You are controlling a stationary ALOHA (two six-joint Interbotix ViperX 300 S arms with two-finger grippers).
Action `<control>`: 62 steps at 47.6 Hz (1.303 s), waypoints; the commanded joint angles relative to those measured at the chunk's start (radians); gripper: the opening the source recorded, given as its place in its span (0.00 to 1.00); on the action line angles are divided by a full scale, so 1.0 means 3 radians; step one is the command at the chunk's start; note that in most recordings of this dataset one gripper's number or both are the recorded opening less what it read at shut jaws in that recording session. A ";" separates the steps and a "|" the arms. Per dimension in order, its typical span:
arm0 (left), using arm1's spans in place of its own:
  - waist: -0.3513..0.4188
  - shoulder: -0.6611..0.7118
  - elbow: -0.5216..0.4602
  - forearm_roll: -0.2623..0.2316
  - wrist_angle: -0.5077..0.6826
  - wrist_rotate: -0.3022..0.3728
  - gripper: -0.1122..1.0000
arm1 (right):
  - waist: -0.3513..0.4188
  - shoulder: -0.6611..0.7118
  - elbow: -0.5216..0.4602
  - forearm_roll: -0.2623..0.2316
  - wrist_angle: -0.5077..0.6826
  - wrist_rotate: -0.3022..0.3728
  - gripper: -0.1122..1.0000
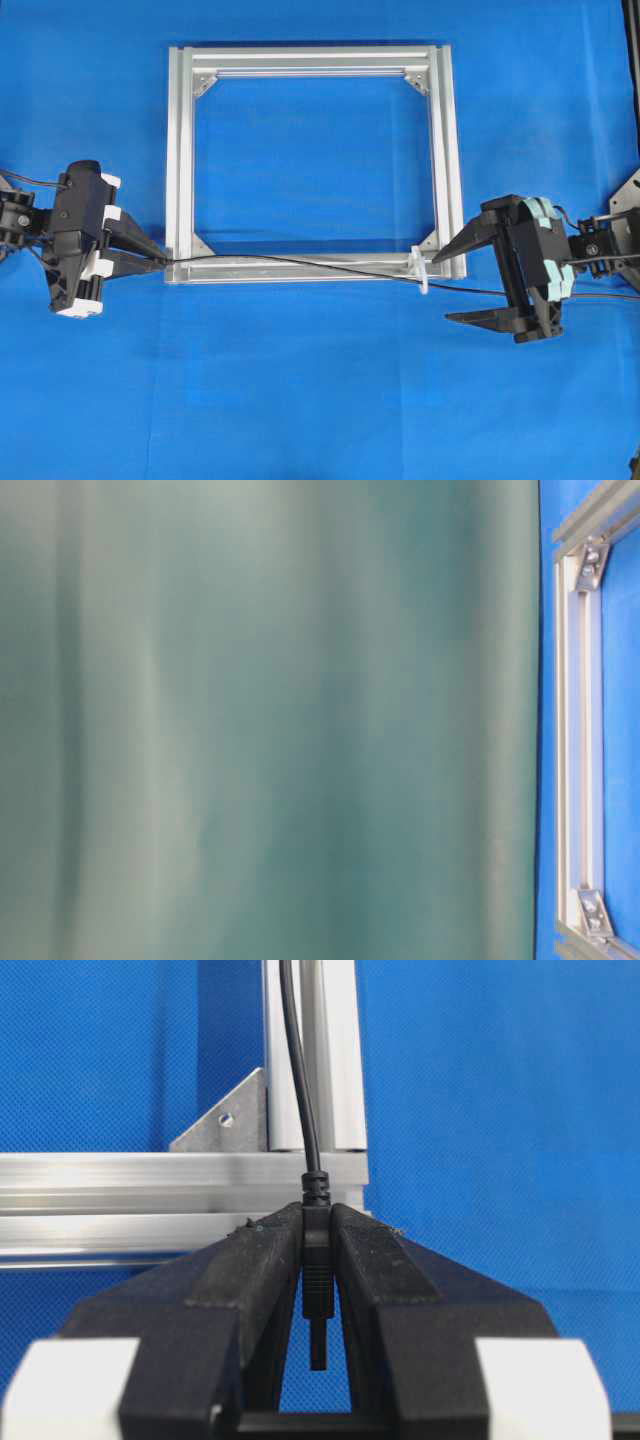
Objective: Insert the wire through the string loop located on the right side.
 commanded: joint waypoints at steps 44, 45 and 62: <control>0.0036 -0.0920 -0.0235 0.0005 0.0424 0.0020 0.75 | 0.0000 -0.0793 -0.0337 0.0000 0.0951 -0.0031 0.91; 0.0036 -0.0926 -0.0235 0.0005 0.0424 0.0020 0.75 | 0.0000 -0.0798 -0.0337 -0.0005 0.0951 -0.0031 0.91; 0.0041 -0.0926 -0.0235 0.0005 0.0424 0.0015 0.75 | 0.0000 -0.0798 -0.0332 -0.0005 0.0951 -0.0031 0.91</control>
